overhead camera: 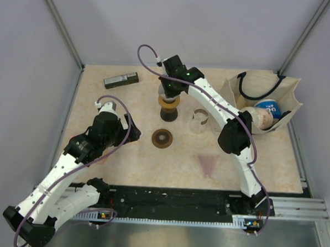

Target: Place the coffee filter in the dripper

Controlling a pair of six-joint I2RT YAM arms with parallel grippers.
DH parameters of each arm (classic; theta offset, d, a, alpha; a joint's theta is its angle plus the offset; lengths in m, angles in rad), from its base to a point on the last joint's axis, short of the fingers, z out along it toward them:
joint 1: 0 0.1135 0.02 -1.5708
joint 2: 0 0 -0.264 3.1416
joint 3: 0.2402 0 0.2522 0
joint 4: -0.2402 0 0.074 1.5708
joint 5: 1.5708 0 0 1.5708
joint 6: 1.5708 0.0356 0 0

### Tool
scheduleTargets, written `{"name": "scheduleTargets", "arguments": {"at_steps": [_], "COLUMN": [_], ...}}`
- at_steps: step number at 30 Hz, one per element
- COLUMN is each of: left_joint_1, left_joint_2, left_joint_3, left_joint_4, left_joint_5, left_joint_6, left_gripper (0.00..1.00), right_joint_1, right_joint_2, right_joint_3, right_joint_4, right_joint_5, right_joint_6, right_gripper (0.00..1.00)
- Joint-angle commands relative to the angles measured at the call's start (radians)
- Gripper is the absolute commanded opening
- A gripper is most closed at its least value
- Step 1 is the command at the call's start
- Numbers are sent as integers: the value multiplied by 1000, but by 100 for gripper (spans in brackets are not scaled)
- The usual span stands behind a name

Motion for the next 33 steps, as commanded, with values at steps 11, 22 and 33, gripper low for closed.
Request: {"name": "scheduleTargets", "arguments": {"at_steps": [11,22,33], "left_joint_1": [7,10,10], "left_joint_2": [16,13,4], "left_joint_3": [12,11,15], "left_joint_4": [14,16,8], "left_joint_5": [-22,-6,-13], "left_joint_6": [8,0,6], "left_gripper": [99,99,99], "right_joint_1": [22,28,30], "right_joint_2": [20,-44,-83], "right_joint_3": [56,85,96], "right_joint_4": [-41,-30,-18], "right_joint_5": [-7,36,58], "right_joint_6": [-47,-42,-35], "right_gripper": [23,21,11]}}
